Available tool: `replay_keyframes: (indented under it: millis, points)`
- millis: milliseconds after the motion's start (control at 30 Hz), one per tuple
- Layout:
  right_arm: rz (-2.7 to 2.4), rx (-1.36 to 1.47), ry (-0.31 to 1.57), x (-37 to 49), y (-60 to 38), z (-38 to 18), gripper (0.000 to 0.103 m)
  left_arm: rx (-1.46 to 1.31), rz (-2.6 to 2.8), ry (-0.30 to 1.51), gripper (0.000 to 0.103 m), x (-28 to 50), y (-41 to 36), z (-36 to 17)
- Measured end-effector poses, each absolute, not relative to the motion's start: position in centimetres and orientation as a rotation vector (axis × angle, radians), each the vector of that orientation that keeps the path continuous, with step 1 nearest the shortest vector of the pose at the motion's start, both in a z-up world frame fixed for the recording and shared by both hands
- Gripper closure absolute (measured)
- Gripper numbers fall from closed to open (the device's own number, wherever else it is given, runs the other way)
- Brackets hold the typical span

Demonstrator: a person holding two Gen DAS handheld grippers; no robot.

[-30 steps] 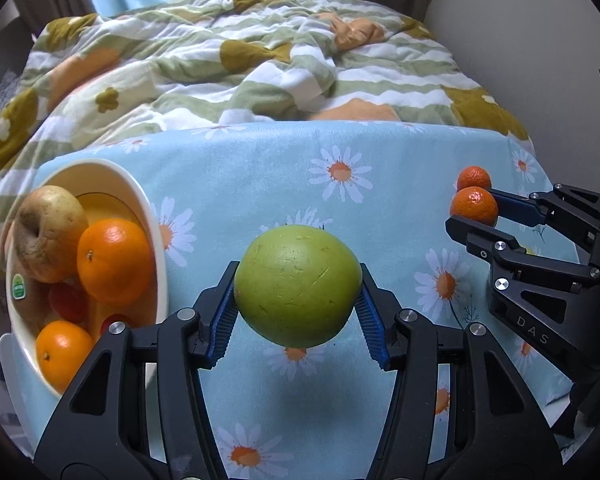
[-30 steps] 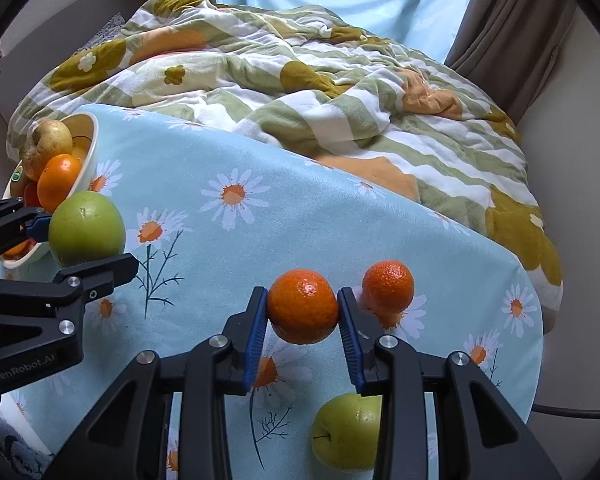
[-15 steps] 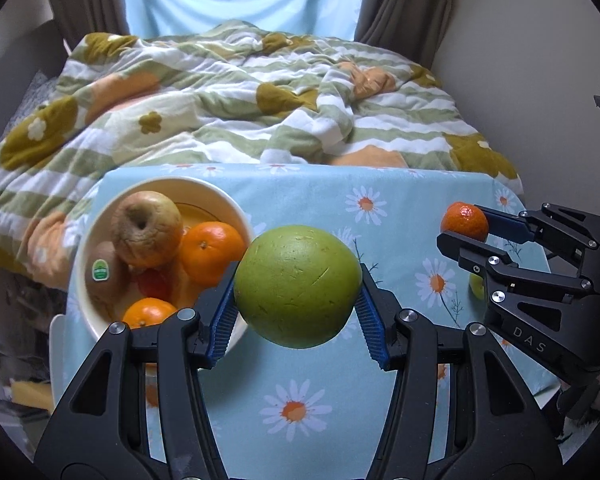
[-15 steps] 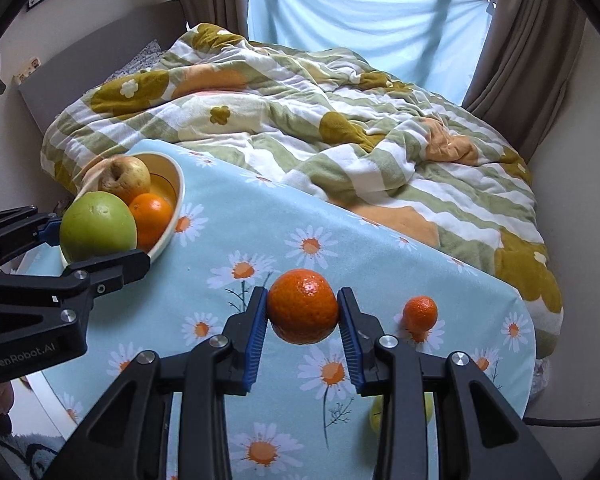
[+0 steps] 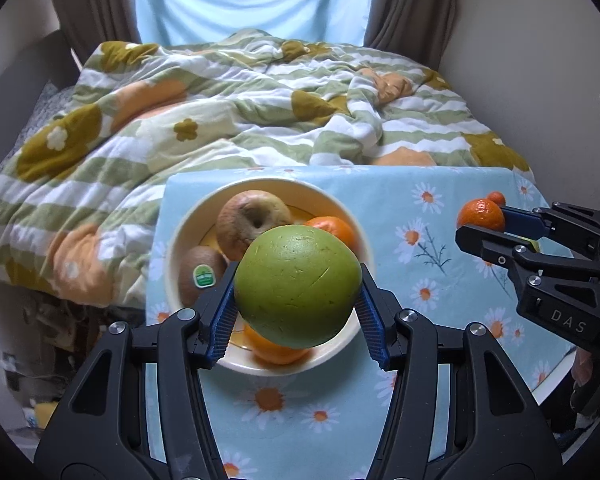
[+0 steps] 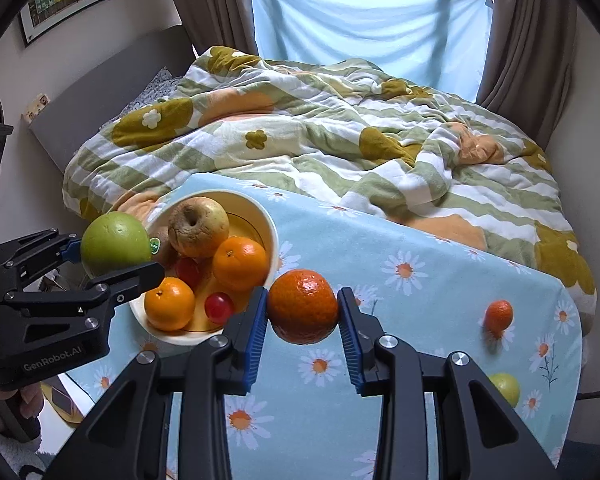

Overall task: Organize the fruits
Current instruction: 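Carry the green fruit into the bowl and open the left tool while the right tool carries the mandarin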

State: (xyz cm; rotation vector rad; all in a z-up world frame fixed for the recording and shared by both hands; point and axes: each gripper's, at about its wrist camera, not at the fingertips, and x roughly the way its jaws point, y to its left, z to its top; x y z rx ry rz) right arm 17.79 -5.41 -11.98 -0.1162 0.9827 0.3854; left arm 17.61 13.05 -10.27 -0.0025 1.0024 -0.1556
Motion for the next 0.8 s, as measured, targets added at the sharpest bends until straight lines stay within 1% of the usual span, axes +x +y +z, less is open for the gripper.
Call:
replay_keyframes:
  millis: [367,600,800]
  points:
    - [0.325,-0.075,1.016,17.7,-1.0,-14.1,0.071,0.010,-0.227,1.055,0.043,19.1,18.4,-14.9]
    - [0.278,-0.037,1.025,17.6,0.2,-15.7,0.071,0.028,-0.303,1.075,0.043,19.4,18.4,-17.0]
    - [0.256,-0.030,1.032,17.4,0.2,-16.3,0.071,0.013,-0.307,1.054,0.041,19.6,18.5,-17.3]
